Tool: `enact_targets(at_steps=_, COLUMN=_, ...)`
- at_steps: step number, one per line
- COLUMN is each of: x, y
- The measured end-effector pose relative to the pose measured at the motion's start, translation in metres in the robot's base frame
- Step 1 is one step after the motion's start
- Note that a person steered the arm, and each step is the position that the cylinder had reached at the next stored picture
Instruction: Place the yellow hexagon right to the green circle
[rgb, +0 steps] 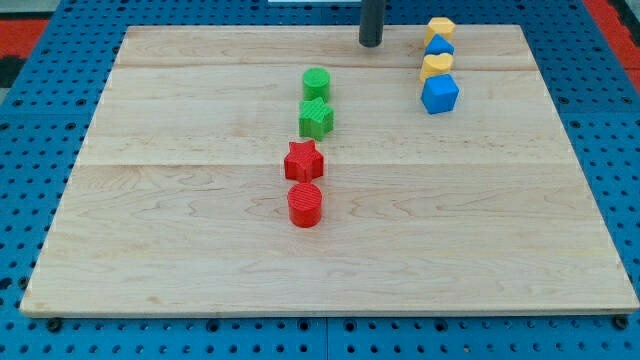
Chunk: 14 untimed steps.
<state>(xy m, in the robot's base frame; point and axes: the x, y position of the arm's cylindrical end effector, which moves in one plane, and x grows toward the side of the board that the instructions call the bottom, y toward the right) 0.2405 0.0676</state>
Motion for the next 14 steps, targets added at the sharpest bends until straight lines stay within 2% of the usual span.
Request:
enact_targets(at_steps=2, x=0.076, y=-0.005)
enact_targets(at_steps=3, x=0.128, y=-0.008)
enact_targets(at_steps=4, x=0.157, y=-0.006)
enact_targets(at_steps=5, x=0.193, y=0.007)
enact_targets(at_steps=6, x=0.204, y=0.074)
enact_targets(at_steps=7, x=0.167, y=0.142)
enact_targets(at_steps=8, x=0.103, y=0.192)
enact_targets(at_steps=9, x=0.041, y=0.200)
enact_targets(at_steps=10, x=-0.026, y=0.165)
enact_targets(at_steps=11, x=-0.049, y=0.149)
enact_targets(at_steps=12, x=-0.049, y=0.121)
enact_targets(at_steps=14, x=-0.023, y=0.051)
